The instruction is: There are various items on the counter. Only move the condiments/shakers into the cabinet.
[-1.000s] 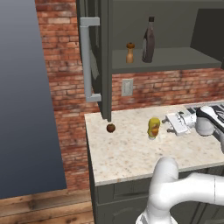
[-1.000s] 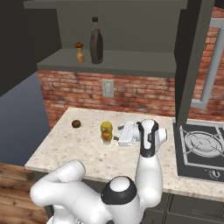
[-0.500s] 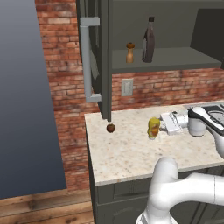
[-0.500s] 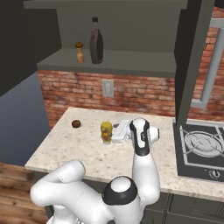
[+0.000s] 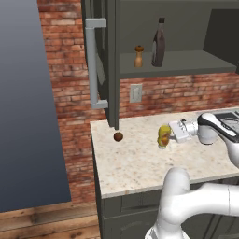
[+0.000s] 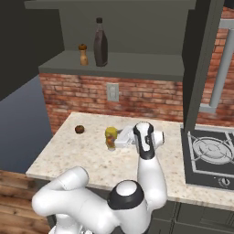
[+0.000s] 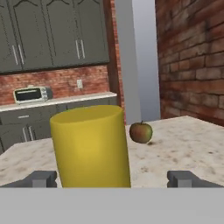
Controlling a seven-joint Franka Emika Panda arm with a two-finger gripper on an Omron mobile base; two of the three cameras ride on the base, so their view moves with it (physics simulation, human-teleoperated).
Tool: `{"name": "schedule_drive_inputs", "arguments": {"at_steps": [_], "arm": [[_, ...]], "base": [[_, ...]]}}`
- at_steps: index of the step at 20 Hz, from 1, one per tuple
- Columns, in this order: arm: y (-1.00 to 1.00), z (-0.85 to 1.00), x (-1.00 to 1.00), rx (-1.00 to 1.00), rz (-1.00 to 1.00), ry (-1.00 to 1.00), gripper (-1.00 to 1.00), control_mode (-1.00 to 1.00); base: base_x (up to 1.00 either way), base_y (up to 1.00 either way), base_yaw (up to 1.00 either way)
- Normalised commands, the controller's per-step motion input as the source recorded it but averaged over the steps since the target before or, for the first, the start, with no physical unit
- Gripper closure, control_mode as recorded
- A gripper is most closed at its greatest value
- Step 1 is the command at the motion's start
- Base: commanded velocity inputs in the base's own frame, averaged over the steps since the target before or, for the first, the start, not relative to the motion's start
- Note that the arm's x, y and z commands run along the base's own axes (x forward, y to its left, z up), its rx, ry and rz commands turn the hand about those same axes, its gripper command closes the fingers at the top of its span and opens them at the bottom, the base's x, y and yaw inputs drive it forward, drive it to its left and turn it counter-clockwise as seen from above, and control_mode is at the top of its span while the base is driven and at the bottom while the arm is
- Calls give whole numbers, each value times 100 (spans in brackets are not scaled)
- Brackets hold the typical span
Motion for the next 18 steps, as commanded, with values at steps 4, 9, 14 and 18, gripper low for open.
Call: {"name": "schedule_drive_inputs", "arguments": {"at_steps": [4, 9, 14, 18], "arm": [[33, -8, 0, 0, 0, 7, 100, -100], [0, 1, 0, 0, 0, 0, 100, -100], [-3, 55, -57, 2, -3, -1, 100, -100], [-16, 78, -72, 6, -20, 0, 100, -100]], "base": [[0, 0, 0], [0, 0, 0], [0, 0, 0], [0, 0, 0]]}}
